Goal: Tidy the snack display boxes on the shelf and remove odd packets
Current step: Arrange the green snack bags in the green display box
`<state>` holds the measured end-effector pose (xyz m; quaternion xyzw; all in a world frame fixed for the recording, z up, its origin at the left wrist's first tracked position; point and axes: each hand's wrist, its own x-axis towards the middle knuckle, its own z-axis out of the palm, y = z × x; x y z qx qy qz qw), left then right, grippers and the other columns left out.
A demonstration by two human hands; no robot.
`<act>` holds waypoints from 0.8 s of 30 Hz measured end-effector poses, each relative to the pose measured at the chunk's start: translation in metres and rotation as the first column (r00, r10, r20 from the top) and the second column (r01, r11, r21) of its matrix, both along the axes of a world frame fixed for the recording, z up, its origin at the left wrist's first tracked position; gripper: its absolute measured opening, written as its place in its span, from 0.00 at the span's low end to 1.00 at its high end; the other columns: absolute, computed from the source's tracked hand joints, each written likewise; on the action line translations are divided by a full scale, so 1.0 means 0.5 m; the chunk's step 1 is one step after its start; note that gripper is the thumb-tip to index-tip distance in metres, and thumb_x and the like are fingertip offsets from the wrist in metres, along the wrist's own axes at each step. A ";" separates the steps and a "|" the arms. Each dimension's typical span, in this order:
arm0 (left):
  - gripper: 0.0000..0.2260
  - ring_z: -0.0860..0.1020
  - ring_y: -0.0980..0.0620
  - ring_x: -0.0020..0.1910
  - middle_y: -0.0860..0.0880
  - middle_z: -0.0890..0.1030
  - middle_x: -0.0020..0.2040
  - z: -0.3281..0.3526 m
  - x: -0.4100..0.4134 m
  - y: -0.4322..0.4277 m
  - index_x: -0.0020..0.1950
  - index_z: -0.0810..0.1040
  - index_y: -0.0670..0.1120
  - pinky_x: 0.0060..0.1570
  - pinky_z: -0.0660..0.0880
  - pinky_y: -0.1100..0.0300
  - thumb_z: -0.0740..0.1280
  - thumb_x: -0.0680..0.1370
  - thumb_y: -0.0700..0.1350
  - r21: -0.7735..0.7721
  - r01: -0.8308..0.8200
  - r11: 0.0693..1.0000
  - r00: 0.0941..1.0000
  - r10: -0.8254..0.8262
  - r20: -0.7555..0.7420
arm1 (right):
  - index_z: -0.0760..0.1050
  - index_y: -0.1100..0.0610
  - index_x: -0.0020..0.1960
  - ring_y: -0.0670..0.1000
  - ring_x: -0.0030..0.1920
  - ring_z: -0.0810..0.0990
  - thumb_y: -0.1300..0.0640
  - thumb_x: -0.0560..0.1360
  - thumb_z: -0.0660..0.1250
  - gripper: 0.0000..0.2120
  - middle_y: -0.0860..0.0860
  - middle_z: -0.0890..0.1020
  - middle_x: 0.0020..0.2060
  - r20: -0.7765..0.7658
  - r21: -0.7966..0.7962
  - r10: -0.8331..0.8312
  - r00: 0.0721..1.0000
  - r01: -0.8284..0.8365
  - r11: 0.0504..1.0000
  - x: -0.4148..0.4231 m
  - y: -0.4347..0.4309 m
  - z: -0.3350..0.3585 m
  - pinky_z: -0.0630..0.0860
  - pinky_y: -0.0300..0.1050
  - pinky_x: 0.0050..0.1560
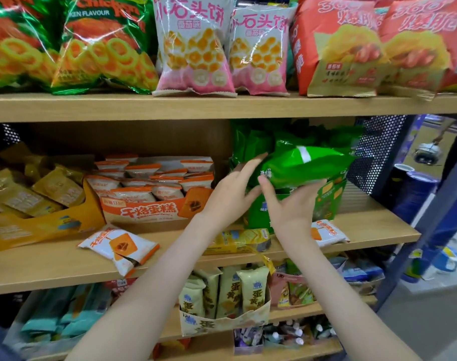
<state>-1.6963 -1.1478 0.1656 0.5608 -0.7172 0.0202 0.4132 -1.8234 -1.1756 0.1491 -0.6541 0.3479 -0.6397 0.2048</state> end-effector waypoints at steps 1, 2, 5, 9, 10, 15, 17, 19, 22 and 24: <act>0.26 0.74 0.63 0.34 0.42 0.77 0.63 0.007 0.000 -0.003 0.76 0.63 0.49 0.35 0.69 0.76 0.66 0.80 0.43 -0.008 -0.013 1.000 1.000 0.014 0.013 | 0.56 0.64 0.68 0.42 0.57 0.66 0.53 0.71 0.75 0.37 0.45 0.67 0.55 0.002 0.013 0.012 1.000 -0.012 1.000 -0.005 -0.002 0.000 0.59 0.18 0.55; 0.25 0.73 0.66 0.32 0.42 0.78 0.60 0.013 0.001 -0.006 0.75 0.65 0.48 0.33 0.67 0.77 0.67 0.79 0.44 -0.015 -0.009 1.000 1.000 0.009 0.018 | 0.55 0.64 0.68 0.46 0.58 0.67 0.52 0.71 0.75 0.37 0.49 0.67 0.58 0.002 0.024 0.013 1.000 -0.013 1.000 -0.011 -0.005 0.000 0.60 0.20 0.56; 0.23 0.74 0.71 0.34 0.43 0.80 0.59 0.021 0.003 -0.011 0.73 0.69 0.47 0.32 0.67 0.78 0.69 0.78 0.45 -0.010 0.017 1.000 1.000 -0.017 0.011 | 0.54 0.65 0.70 0.49 0.60 0.69 0.50 0.72 0.74 0.40 0.55 0.68 0.62 -0.022 0.056 -0.014 1.000 0.015 0.998 -0.022 -0.011 0.002 0.64 0.27 0.58; 0.25 0.79 0.54 0.49 0.46 0.79 0.64 0.018 0.008 -0.022 0.75 0.66 0.51 0.47 0.73 0.67 0.68 0.79 0.49 0.079 -0.032 0.996 0.999 0.031 0.013 | 0.57 0.61 0.70 0.54 0.63 0.74 0.47 0.72 0.72 0.37 0.57 0.72 0.62 -0.081 0.036 -0.018 0.997 0.021 0.999 -0.020 -0.028 -0.001 0.74 0.49 0.62; 0.26 0.79 0.50 0.53 0.46 0.78 0.65 0.014 0.011 -0.026 0.75 0.65 0.51 0.50 0.73 0.64 0.67 0.79 0.50 0.116 -0.058 0.992 0.998 0.055 0.032 | 0.59 0.59 0.69 0.54 0.62 0.74 0.48 0.72 0.72 0.34 0.55 0.73 0.60 -0.104 0.027 -0.016 0.994 0.019 0.999 -0.019 -0.031 -0.002 0.75 0.52 0.61; 0.26 0.77 0.46 0.61 0.45 0.77 0.66 -0.003 0.017 -0.035 0.75 0.64 0.52 0.56 0.74 0.55 0.65 0.79 0.54 0.234 -0.113 0.966 0.993 0.101 0.063 | 0.51 0.61 0.75 0.48 0.68 0.63 0.54 0.72 0.75 0.43 0.58 0.65 0.69 -0.159 -0.084 -0.107 0.981 0.095 0.992 -0.005 -0.032 -0.008 0.64 0.45 0.70; 0.25 0.77 0.46 0.58 0.44 0.79 0.62 -0.004 0.013 -0.034 0.75 0.64 0.51 0.52 0.74 0.56 0.63 0.80 0.54 0.237 -0.145 0.961 0.988 0.128 0.085 | 0.48 0.56 0.75 0.55 0.69 0.61 0.57 0.71 0.75 0.45 0.60 0.61 0.69 -0.153 -0.280 -0.252 0.955 0.203 0.938 0.003 -0.033 -0.009 0.59 0.50 0.69; 0.24 0.78 0.46 0.55 0.43 0.79 0.60 -0.004 0.008 -0.033 0.76 0.64 0.50 0.50 0.74 0.56 0.62 0.81 0.53 0.238 -0.171 0.956 0.982 0.145 0.121 | 0.46 0.52 0.75 0.61 0.70 0.59 0.56 0.72 0.74 0.45 0.62 0.58 0.71 -0.177 -0.414 -0.350 0.920 0.253 0.875 0.008 -0.041 -0.004 0.57 0.54 0.70; 0.24 0.74 0.44 0.62 0.41 0.77 0.63 -0.011 0.005 -0.034 0.76 0.64 0.48 0.61 0.72 0.49 0.62 0.81 0.52 0.238 -0.166 0.957 0.981 0.135 0.140 | 0.45 0.51 0.76 0.65 0.70 0.60 0.53 0.74 0.72 0.43 0.68 0.57 0.72 -0.230 -0.467 -0.446 0.865 0.303 0.830 0.013 -0.059 -0.001 0.60 0.60 0.69; 0.24 0.67 0.42 0.69 0.41 0.73 0.68 -0.015 0.004 -0.036 0.76 0.64 0.47 0.70 0.64 0.44 0.62 0.81 0.51 0.219 -0.185 0.958 0.975 0.151 0.162 | 0.45 0.50 0.76 0.66 0.67 0.65 0.54 0.74 0.71 0.42 0.70 0.62 0.69 -0.242 -0.445 -0.453 0.858 0.317 0.838 0.018 -0.064 0.000 0.65 0.64 0.64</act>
